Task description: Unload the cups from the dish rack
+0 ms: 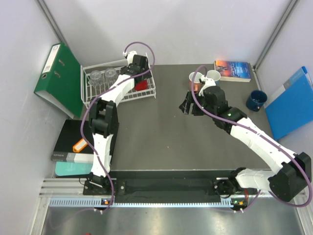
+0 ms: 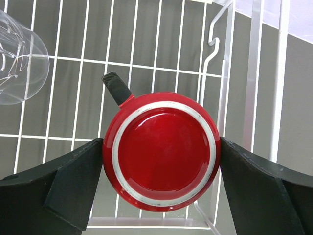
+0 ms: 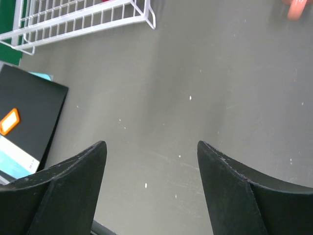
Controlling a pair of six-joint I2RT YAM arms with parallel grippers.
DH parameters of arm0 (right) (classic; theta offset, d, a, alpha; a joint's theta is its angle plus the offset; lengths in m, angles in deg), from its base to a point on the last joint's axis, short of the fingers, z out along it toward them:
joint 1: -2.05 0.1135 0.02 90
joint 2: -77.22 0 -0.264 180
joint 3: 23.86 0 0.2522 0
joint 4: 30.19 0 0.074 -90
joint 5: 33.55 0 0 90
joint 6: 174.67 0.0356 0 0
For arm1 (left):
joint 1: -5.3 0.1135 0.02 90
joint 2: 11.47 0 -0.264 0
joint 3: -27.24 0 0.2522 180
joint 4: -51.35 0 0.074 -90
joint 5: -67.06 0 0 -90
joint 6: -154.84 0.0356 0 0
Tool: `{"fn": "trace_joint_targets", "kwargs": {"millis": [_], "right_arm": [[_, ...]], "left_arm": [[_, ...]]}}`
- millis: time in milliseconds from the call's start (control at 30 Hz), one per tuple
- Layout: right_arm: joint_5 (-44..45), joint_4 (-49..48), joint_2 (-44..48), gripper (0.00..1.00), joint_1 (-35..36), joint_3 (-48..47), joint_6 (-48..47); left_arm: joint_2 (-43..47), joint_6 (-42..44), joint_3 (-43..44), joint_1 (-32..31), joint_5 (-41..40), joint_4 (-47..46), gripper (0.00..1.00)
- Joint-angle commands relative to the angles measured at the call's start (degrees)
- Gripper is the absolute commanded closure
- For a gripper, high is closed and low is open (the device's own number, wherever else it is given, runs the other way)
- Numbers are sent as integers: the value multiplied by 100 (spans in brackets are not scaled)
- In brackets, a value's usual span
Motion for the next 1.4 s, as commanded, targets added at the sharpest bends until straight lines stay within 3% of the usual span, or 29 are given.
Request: {"fn": "trace_joint_targets", "kwargs": {"millis": [0, 500, 867, 1367], "right_arm": [[54, -128, 35, 25, 56, 53, -1], [37, -207, -62, 24, 56, -26, 95], [37, -251, -97, 24, 56, 36, 201], [81, -215, -141, 24, 56, 44, 192]], "left_arm": [[-341, -77, 105, 52, 187, 855, 1], [-534, -675, 1457, 105, 687, 2639, 4], [-851, -666, 1704, 140, 934, 2965, 1], [-1115, -534, 1705, 149, 680, 3097, 1]]}}
